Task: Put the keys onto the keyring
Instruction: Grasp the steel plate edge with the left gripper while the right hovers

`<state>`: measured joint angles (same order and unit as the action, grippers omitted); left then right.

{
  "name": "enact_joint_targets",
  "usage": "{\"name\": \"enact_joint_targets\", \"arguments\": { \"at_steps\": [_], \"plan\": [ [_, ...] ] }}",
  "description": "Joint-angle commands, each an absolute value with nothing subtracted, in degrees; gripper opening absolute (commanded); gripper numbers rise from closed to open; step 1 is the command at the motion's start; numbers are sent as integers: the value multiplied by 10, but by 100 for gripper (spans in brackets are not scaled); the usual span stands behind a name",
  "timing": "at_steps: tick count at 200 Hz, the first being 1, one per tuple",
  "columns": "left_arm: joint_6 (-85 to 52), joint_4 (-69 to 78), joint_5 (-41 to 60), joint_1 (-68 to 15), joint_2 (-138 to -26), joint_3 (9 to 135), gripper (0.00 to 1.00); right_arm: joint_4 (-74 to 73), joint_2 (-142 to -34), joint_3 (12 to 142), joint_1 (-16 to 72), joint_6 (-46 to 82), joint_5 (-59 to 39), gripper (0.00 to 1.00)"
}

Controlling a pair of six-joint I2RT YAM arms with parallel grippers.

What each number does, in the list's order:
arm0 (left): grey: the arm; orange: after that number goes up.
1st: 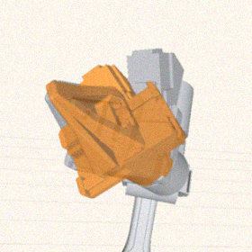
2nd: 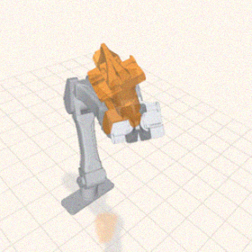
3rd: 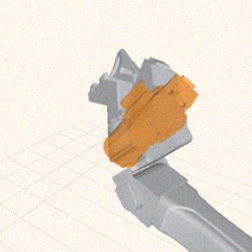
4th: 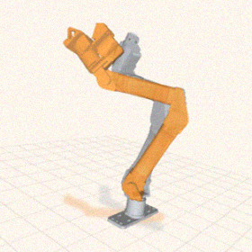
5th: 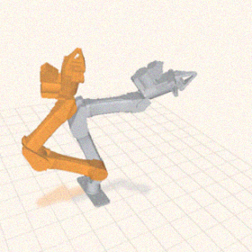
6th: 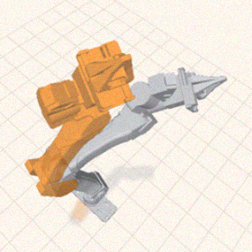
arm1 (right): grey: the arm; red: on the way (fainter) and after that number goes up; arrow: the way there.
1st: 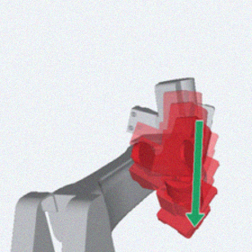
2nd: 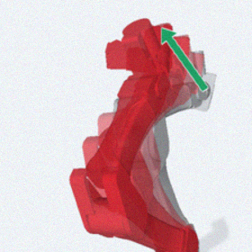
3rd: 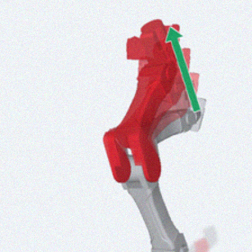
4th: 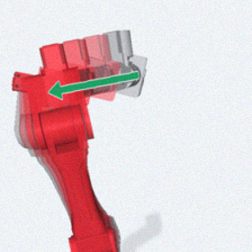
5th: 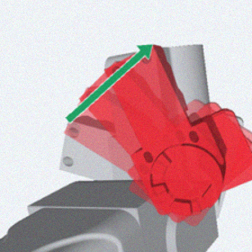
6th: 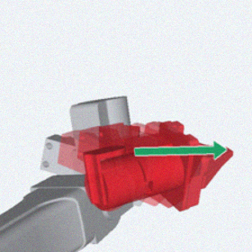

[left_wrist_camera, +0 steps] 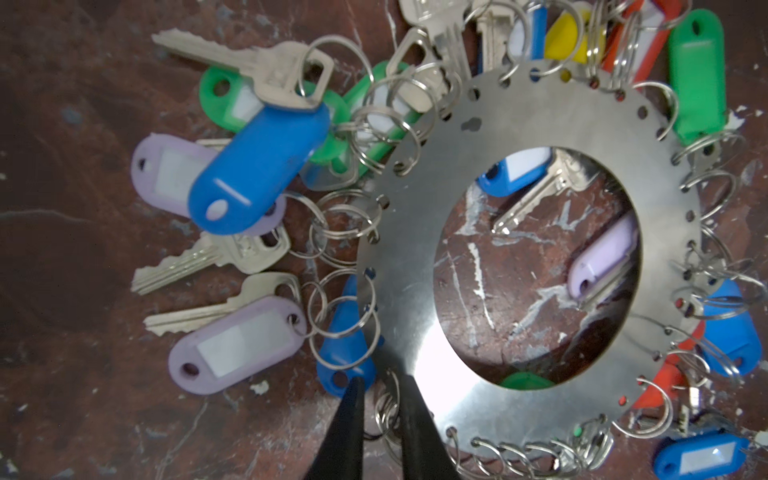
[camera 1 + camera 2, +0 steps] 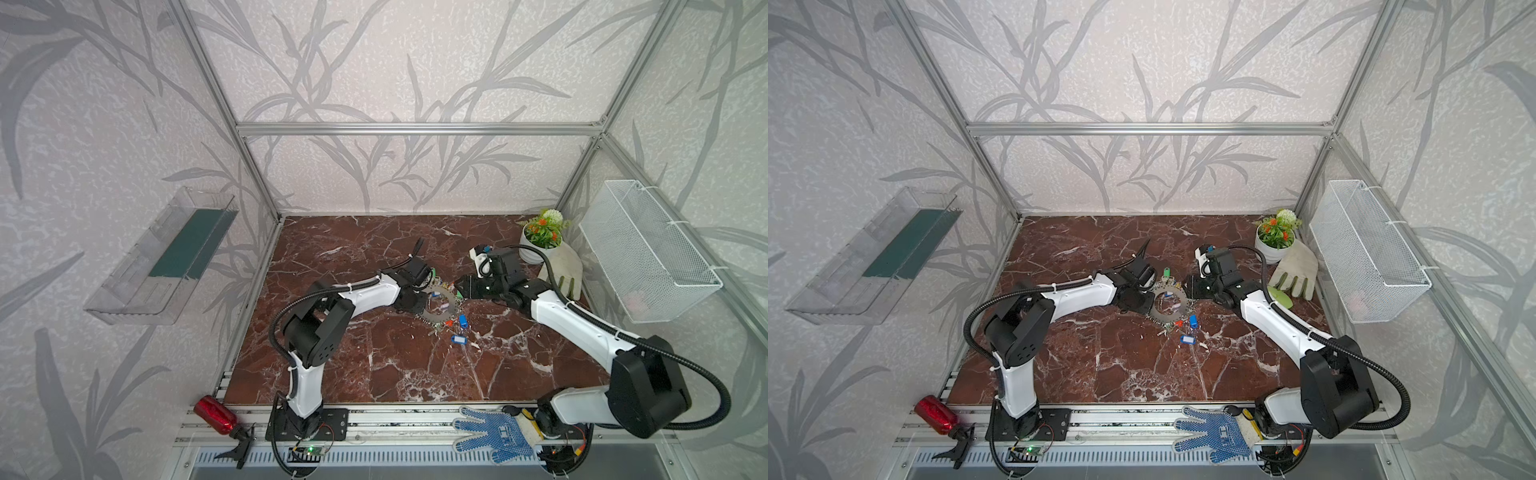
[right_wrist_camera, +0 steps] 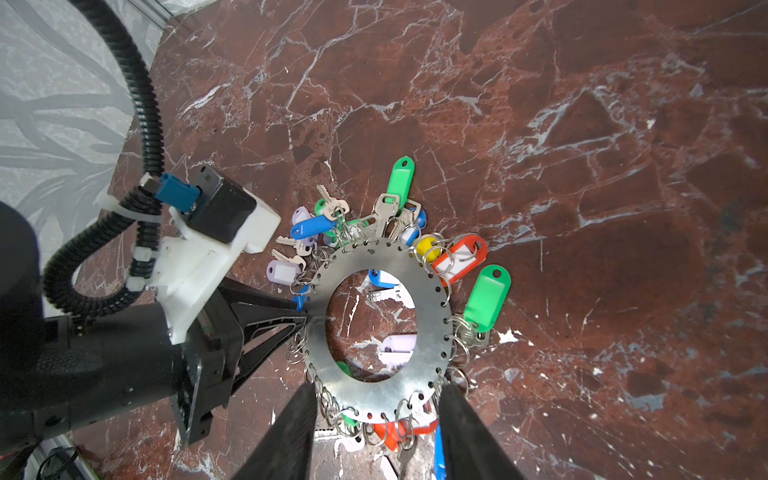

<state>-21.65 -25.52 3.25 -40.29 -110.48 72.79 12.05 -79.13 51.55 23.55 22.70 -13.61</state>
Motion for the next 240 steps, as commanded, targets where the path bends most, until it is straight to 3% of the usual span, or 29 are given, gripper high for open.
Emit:
{"name": "enact_joint_targets", "arguments": {
  "at_steps": [1,66,170,240],
  "plan": [
    [-215,-272,9,-406,-1112,746,14,110,-794,511,233,228,-143,49],
    [-214,-299,-13,-412,-1105,760,0,108,-795,510,232,229,-144,49],
    [-192,-287,-50,-456,-1062,762,0,103,-796,506,232,231,-145,49],
    [-185,-166,-105,-477,-991,687,0,96,-792,500,232,236,-145,49]
  ]
}}
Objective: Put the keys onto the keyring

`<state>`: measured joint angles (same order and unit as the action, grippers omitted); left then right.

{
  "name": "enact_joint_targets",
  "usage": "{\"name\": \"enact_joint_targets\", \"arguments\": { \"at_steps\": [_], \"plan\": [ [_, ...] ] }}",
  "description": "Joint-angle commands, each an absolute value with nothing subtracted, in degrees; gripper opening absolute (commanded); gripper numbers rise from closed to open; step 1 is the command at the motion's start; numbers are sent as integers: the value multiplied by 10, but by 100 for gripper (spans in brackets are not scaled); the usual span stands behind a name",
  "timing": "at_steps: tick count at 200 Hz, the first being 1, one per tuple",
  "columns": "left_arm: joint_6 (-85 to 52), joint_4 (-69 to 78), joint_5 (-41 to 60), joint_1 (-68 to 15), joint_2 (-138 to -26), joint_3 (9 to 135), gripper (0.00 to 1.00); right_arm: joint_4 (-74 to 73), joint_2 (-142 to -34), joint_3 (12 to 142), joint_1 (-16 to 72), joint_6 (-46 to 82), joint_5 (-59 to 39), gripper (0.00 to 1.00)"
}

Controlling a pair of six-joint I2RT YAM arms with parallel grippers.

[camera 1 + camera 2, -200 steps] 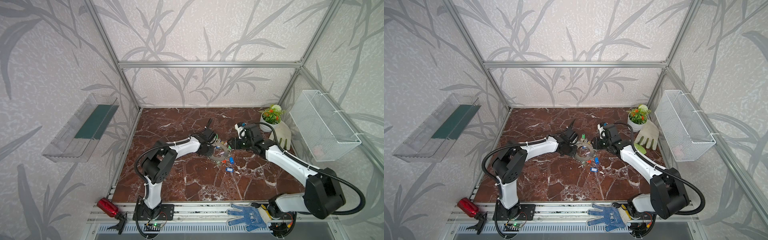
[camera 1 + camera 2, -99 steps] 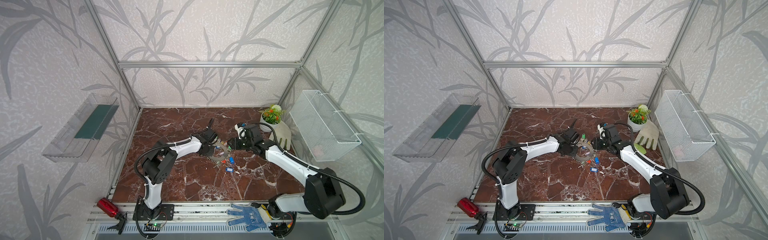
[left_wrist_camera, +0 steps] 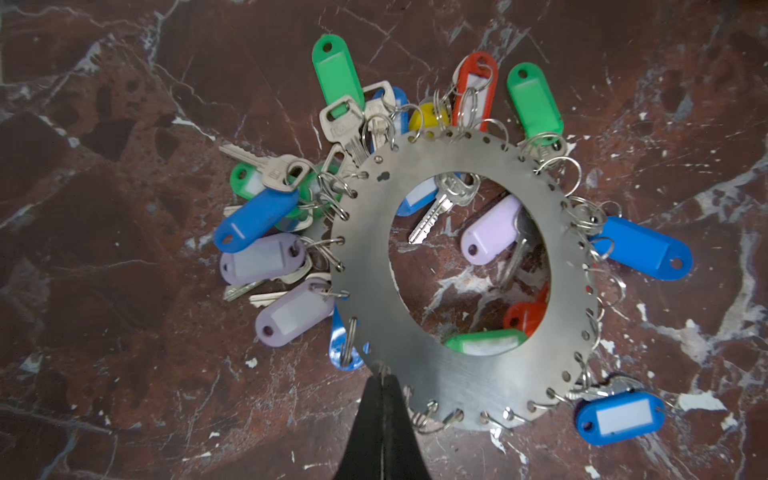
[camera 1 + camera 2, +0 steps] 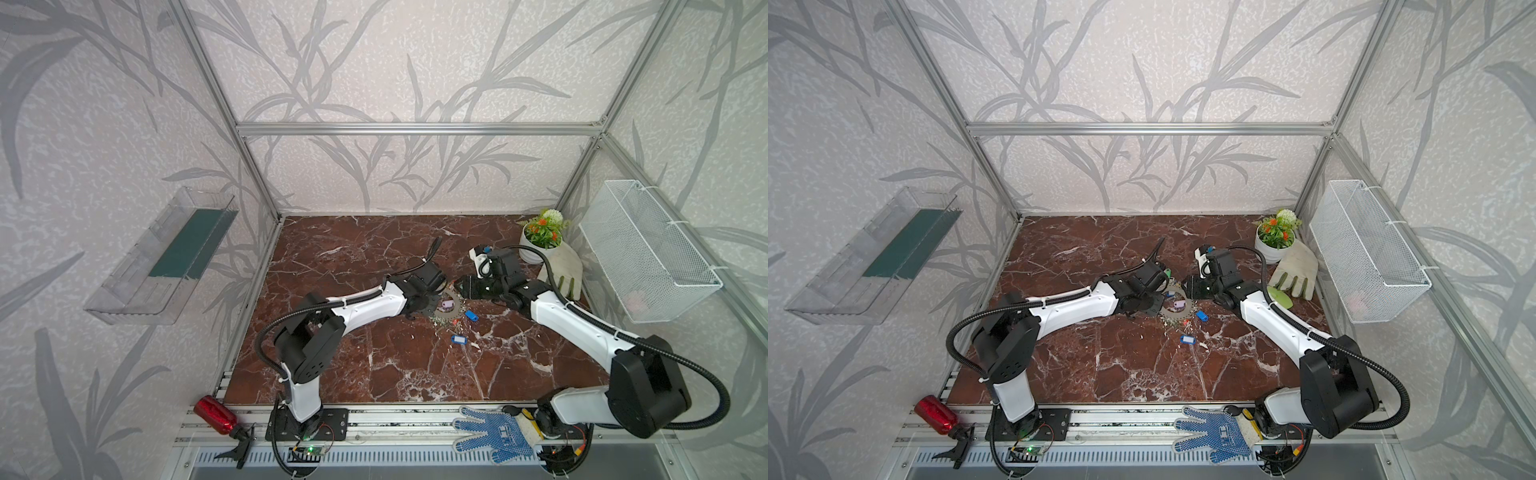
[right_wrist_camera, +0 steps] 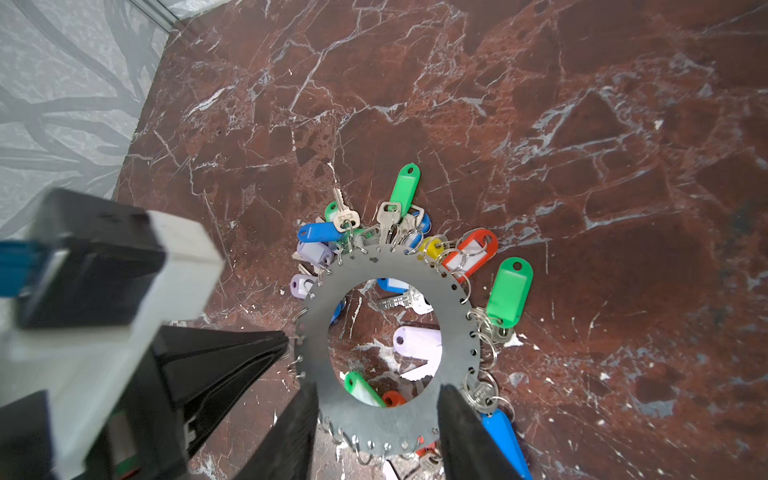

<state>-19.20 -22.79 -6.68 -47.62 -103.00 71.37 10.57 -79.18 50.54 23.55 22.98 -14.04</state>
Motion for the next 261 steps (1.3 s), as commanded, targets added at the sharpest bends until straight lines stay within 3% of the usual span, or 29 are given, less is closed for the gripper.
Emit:
{"name": "enact_joint_targets", "arguments": {
  "at_steps": [1,48,82,115,154,207,261],
  "plan": [
    [-185,-165,-105,-477,-990,685,0,96,-792,500,232,236,-145,49],
    [-190,-108,-116,-477,-933,645,0,88,-795,500,232,243,-152,48],
    [-201,-66,-68,-477,-901,631,0,84,-795,501,233,248,-162,48],
    [-221,-60,-22,-478,-901,648,0,80,-790,498,233,251,-168,48],
    [-225,-103,-39,-477,-921,683,0,79,-791,498,235,245,-190,49],
    [-244,-151,-46,-477,-940,721,0,18,-771,460,259,229,-239,63],
    [-255,-196,-53,-477,-946,767,0,-24,-744,434,267,208,-272,66]
  ]
}}
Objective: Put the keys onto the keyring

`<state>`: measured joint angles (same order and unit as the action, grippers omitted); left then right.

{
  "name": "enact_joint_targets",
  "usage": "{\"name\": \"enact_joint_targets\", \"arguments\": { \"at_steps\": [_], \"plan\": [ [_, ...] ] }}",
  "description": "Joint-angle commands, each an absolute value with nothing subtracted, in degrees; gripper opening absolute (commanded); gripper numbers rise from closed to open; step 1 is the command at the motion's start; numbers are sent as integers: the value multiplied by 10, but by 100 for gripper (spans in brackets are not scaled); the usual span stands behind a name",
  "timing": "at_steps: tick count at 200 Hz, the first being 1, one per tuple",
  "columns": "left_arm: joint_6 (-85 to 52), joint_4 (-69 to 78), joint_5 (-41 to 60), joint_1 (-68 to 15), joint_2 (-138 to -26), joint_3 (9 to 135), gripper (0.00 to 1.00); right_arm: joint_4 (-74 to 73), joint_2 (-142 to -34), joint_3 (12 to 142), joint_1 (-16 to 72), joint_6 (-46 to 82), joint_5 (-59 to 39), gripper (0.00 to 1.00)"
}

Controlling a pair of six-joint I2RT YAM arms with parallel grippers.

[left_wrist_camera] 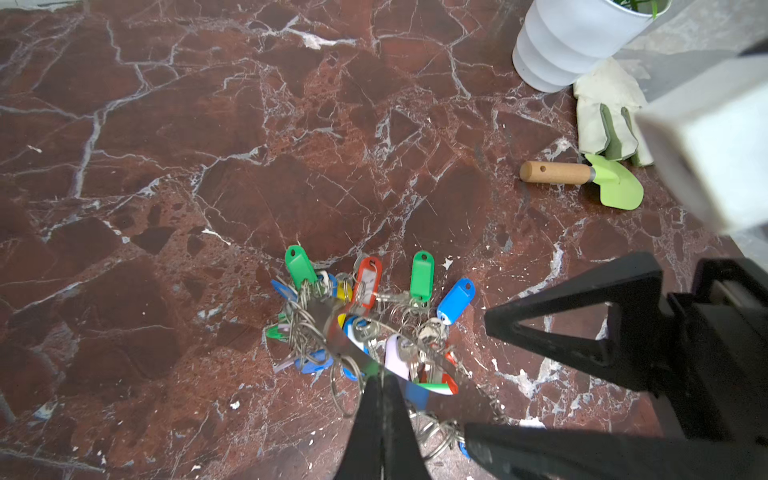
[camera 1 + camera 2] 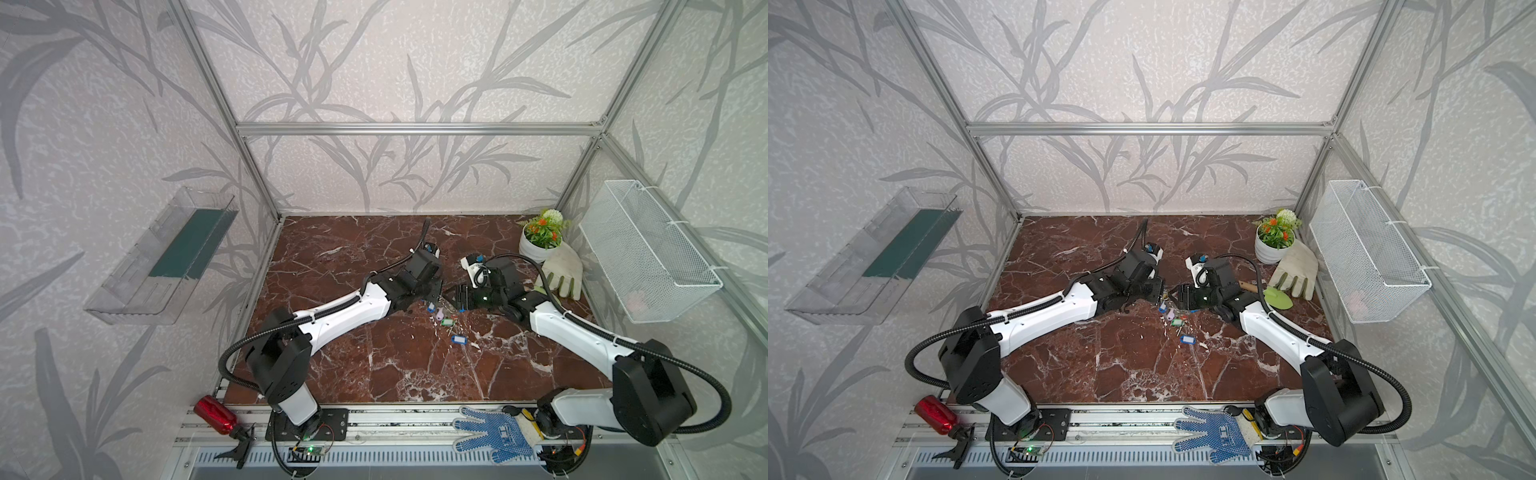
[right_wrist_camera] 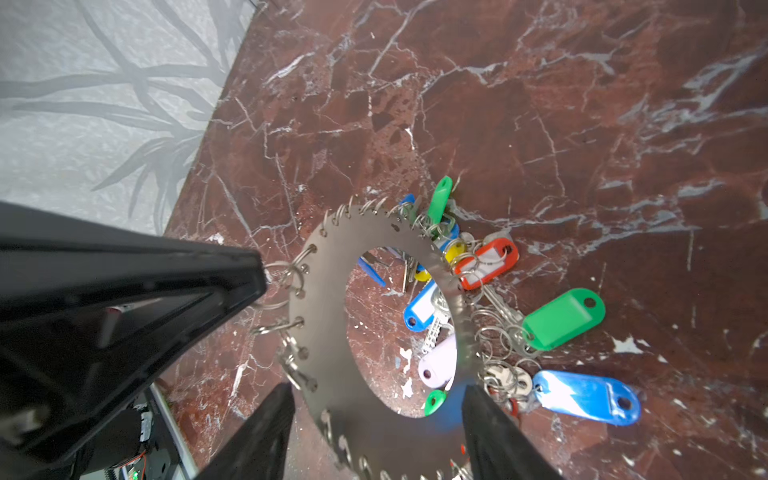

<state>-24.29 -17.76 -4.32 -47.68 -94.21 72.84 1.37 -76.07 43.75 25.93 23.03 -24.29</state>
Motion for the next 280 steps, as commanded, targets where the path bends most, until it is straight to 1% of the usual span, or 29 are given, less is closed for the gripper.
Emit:
{"name": "enact_joint_targets", "arguments": {
  "at_steps": [1,31,47,86,100,121,142,191,215,244,280],
  "plan": [
    [-255,-198,-53,-477,-946,768,0,-24,-744,433,267,207,-272,66],
    [-256,-207,-52,-477,-950,782,0,-20,-762,441,289,178,-268,65],
    [-255,-210,-49,-477,-950,785,0,-6,-776,452,304,159,-244,62],
    [-256,-219,-53,-477,-951,791,0,-5,-801,460,317,149,-233,47],
    [-255,-223,-56,-476,-950,791,0,-6,-802,456,317,146,-226,38],
    [-256,-227,-55,-472,-947,790,0,-9,-803,452,317,145,-213,26],
    [-259,-225,-42,-467,-942,788,0,-9,-811,453,317,142,-205,18],
    [-258,-231,-24,-455,-939,786,0,-10,-824,458,317,142,-202,6],
    [-267,-226,5,-440,-934,778,0,-16,-825,456,317,140,-201,0],
    [-291,-199,70,-408,-916,762,0,-14,-826,463,316,142,-204,0],
    [-319,-178,124,-375,-876,746,0,-2,-809,484,317,152,-228,0]
  ]
}}
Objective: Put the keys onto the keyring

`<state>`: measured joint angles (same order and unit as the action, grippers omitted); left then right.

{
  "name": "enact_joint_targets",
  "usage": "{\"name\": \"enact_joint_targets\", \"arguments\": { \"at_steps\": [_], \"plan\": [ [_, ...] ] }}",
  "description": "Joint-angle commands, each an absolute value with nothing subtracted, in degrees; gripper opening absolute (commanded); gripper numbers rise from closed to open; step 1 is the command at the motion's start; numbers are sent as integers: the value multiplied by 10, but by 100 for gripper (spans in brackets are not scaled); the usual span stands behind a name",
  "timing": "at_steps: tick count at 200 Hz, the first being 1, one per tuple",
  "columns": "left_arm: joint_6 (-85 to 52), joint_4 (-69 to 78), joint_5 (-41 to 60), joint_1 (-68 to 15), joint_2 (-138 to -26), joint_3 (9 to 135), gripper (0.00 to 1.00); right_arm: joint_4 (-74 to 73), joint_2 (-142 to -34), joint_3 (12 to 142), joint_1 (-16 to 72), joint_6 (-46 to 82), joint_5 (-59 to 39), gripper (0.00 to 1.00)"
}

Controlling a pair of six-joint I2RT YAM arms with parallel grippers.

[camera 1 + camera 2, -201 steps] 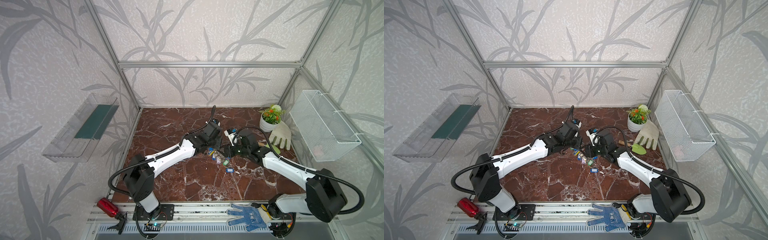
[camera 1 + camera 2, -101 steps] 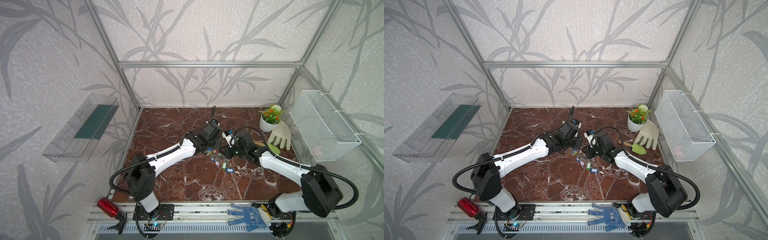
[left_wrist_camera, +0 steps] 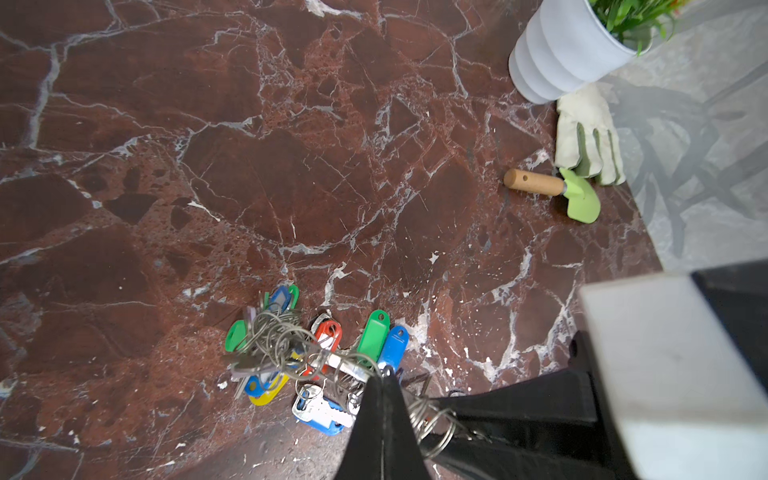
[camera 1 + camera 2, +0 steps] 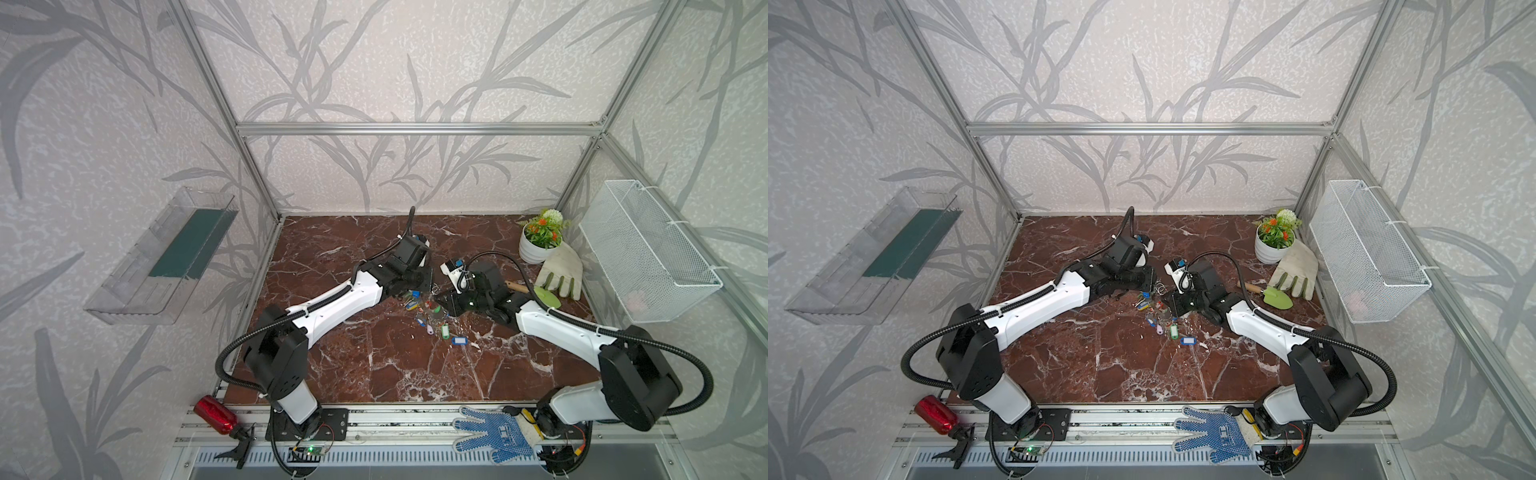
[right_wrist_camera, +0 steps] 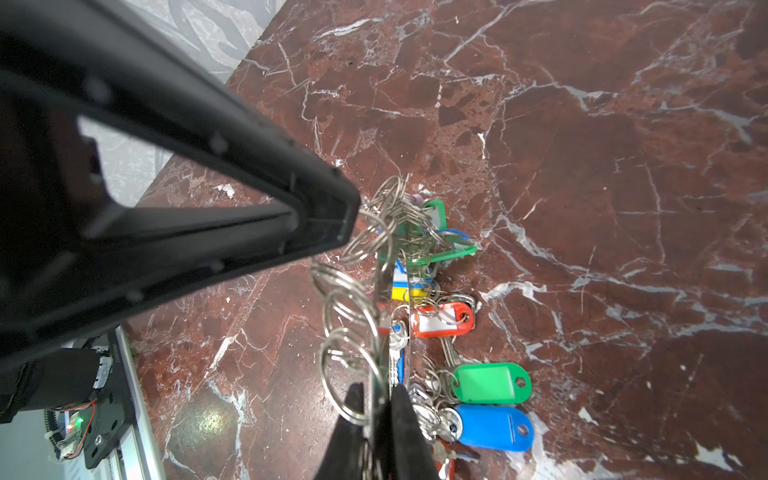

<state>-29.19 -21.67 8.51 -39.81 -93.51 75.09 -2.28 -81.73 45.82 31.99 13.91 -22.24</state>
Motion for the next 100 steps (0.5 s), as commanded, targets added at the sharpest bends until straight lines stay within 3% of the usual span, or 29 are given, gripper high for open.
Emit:
{"name": "enact_joint_targets", "arguments": {
  "at_steps": [1,42,100],
  "plan": [
    [-319,-177,125,-374,-875,746,0,-1,-807,485,317,153,-228,0],
    [-338,-160,140,-355,-793,719,13,1,-778,512,316,160,-243,0],
    [-336,-195,108,-334,-653,680,41,-112,-757,490,318,131,-226,0]
  ]
}}
